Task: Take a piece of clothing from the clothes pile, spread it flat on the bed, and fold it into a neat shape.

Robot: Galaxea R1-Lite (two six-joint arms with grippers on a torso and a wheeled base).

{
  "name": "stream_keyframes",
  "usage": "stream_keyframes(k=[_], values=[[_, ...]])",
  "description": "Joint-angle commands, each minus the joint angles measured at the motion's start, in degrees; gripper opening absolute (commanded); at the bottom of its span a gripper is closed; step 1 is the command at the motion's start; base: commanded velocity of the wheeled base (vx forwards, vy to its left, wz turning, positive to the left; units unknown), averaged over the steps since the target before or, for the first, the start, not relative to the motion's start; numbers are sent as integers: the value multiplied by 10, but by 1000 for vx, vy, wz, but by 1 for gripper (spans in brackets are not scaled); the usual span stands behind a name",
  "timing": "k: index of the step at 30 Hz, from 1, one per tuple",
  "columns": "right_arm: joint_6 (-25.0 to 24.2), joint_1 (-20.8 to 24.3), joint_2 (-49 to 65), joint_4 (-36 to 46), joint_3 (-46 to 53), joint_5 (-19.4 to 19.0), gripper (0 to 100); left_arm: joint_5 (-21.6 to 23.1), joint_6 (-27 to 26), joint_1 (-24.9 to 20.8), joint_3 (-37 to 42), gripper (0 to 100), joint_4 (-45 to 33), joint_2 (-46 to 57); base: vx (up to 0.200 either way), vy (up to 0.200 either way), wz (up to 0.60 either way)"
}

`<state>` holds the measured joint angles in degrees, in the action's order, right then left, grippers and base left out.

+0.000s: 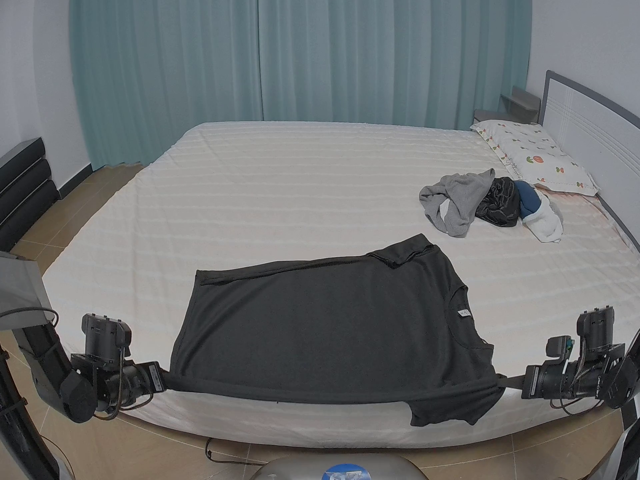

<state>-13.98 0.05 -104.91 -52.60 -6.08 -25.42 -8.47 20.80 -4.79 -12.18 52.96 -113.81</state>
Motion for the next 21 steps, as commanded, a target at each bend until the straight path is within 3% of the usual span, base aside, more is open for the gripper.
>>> stream_keyframes(k=[1,9,21], values=[[-25,1,1,-4,-39,4,0,-6,20,-1,-43,0,0,21,0,0,0],[-45,2,-3,-1,-87,3,0,-6,27,-1,-79,0,-11,47,0,0,0],[-54,8,-17,5,-118,4,0,1,29,-3,-133,0,-127,62,0,0,0]])
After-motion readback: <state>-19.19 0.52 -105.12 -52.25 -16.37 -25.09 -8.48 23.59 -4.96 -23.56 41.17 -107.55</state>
